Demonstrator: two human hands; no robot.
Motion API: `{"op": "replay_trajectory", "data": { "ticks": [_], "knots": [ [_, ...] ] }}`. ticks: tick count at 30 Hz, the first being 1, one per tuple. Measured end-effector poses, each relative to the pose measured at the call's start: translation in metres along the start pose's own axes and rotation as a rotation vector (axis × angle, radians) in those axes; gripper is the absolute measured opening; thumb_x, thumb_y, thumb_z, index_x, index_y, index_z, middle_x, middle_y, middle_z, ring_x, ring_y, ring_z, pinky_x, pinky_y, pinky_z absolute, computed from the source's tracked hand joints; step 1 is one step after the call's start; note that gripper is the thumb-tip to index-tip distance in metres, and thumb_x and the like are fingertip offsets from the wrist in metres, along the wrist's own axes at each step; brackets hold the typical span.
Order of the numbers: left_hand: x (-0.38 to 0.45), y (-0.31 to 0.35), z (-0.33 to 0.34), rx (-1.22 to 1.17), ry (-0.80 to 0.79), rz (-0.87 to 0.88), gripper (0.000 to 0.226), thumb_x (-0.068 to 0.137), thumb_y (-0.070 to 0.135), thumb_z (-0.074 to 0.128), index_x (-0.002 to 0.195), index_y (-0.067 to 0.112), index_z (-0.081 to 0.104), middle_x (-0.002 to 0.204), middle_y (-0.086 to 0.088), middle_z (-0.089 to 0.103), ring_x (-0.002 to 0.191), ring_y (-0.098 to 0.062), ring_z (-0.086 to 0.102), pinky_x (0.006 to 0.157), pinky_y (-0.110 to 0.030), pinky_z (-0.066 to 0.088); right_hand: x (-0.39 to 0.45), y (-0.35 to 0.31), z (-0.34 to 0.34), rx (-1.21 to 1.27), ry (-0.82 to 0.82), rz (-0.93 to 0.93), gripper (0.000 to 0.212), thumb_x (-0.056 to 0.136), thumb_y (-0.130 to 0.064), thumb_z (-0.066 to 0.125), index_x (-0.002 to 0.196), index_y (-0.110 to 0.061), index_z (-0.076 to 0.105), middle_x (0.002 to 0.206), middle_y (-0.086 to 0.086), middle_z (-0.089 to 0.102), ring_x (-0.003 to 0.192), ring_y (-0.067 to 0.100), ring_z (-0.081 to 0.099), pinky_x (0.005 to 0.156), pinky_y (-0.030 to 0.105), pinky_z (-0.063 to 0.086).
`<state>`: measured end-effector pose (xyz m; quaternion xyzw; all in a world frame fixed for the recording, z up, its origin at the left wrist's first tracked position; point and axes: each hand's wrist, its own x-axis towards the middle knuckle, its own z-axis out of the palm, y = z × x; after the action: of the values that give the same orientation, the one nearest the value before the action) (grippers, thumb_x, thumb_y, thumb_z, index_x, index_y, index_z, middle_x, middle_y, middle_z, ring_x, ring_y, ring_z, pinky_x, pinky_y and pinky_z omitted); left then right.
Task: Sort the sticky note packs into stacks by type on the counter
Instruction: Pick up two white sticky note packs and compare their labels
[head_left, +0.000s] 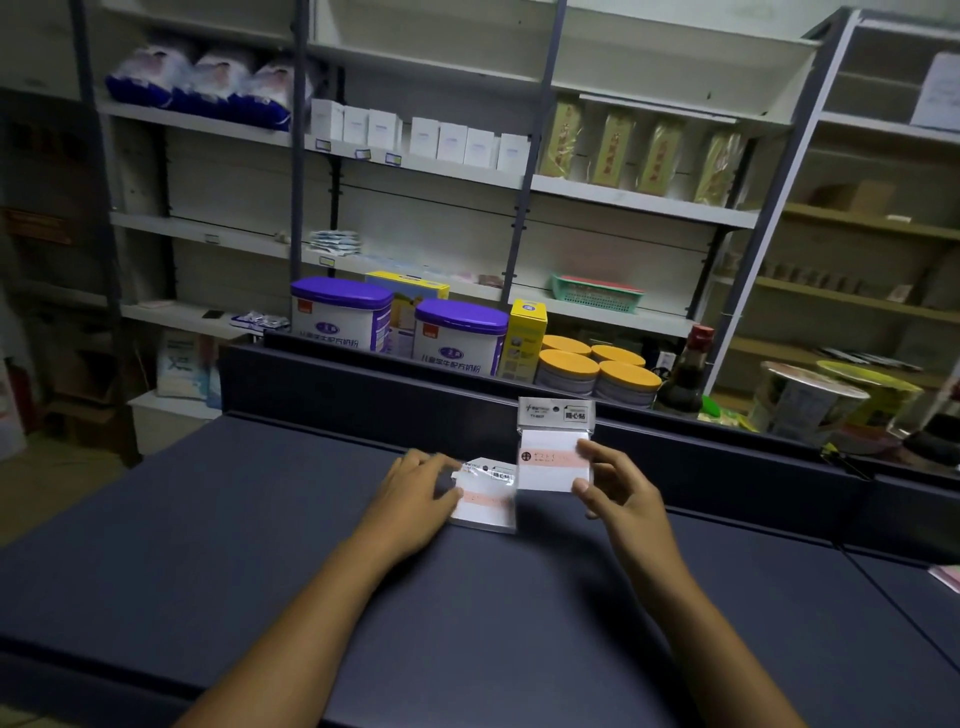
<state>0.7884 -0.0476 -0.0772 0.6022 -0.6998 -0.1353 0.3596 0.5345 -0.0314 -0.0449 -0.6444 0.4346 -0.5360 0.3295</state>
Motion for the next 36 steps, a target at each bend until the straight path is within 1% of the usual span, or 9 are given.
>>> {"op": "replay_trajectory", "data": {
  "ticks": [3,6,9,11,14,16,22,31,36],
  "knots": [
    [0.003,-0.011,-0.018,0.296,0.138,0.054,0.03,0.093,0.04,0.055,0.121,0.03,0.057,0.12,0.006,0.053,0.117,-0.015,0.047,0.1,-0.031,0.038,0.006,0.0,0.015,0.018,-0.047,0.029,0.036,0.092,-0.006,0.065,0.119,-0.031,0.064,0.112,0.01,0.066,0.097,0.019,0.061,0.068,0.02,0.052],
    [0.004,-0.018,-0.028,0.516,0.166,0.066,0.036,0.092,0.044,0.054,0.122,0.025,0.055,0.121,0.003,0.055,0.115,-0.017,0.049,0.097,-0.032,0.038,0.01,0.002,0.03,0.002,-0.103,0.072,0.032,0.093,-0.008,0.066,0.119,-0.027,0.064,0.113,0.006,0.068,0.101,0.016,0.064,0.075,0.023,0.054],
    [0.005,-0.017,-0.026,0.597,0.151,0.063,0.037,0.092,0.045,0.052,0.122,0.024,0.055,0.121,0.002,0.056,0.114,-0.018,0.05,0.097,-0.032,0.039,0.009,0.008,0.043,0.022,-0.161,0.136,0.028,0.093,-0.012,0.066,0.117,-0.026,0.066,0.111,0.011,0.068,0.092,0.017,0.066,0.064,0.026,0.051],
    [0.005,-0.017,-0.024,0.608,0.171,0.067,0.034,0.093,0.043,0.051,0.121,0.023,0.056,0.119,0.002,0.057,0.113,-0.019,0.05,0.095,-0.033,0.038,0.01,0.013,0.047,-0.016,-0.18,0.123,0.025,0.092,-0.016,0.068,0.113,-0.03,0.068,0.108,0.01,0.069,0.085,0.013,0.063,0.064,0.026,0.049],
    [0.006,-0.018,-0.021,0.618,0.173,0.075,0.033,0.094,0.04,0.05,0.122,0.024,0.055,0.12,0.002,0.058,0.113,-0.019,0.05,0.096,-0.033,0.037,0.012,0.018,0.047,-0.101,-0.181,0.066,0.024,0.09,-0.021,0.072,0.11,-0.033,0.069,0.102,0.002,0.07,0.086,0.006,0.062,0.077,0.027,0.048],
    [0.006,-0.019,-0.02,0.613,0.163,0.072,0.033,0.094,0.04,0.049,0.123,0.024,0.054,0.121,0.003,0.056,0.115,-0.018,0.049,0.097,-0.032,0.036,0.011,0.018,0.045,-0.153,-0.164,0.041,0.023,0.088,-0.025,0.074,0.109,-0.031,0.07,0.099,-0.003,0.07,0.088,0.002,0.061,0.082,0.022,0.048],
    [0.006,-0.02,-0.022,0.576,0.17,0.062,0.033,0.095,0.039,0.049,0.126,0.026,0.052,0.124,0.004,0.055,0.118,-0.016,0.047,0.098,-0.03,0.036,0.009,0.021,0.045,-0.348,-0.157,0.001,0.018,0.089,-0.03,0.072,0.107,-0.031,0.071,0.093,-0.007,0.067,0.085,-0.004,0.055,0.073,0.007,0.041],
    [0.002,-0.022,-0.021,0.495,0.177,0.042,0.031,0.095,0.037,0.052,0.122,0.024,0.055,0.122,0.003,0.057,0.116,-0.016,0.049,0.097,-0.032,0.038,0.009,0.029,0.048,-0.475,-0.171,-0.015,0.022,0.089,-0.028,0.072,0.111,-0.028,0.072,0.099,-0.007,0.063,0.1,0.008,0.053,0.076,0.001,0.037],
    [-0.002,-0.018,-0.02,0.434,0.174,0.042,0.028,0.094,0.035,0.053,0.12,0.025,0.056,0.119,0.004,0.057,0.113,-0.015,0.051,0.094,-0.031,0.042,0.008,0.032,0.047,-0.504,-0.193,-0.026,0.024,0.091,-0.031,0.07,0.115,-0.029,0.07,0.102,-0.006,0.058,0.1,0.007,0.052,0.08,0.002,0.037]
  ]
}}
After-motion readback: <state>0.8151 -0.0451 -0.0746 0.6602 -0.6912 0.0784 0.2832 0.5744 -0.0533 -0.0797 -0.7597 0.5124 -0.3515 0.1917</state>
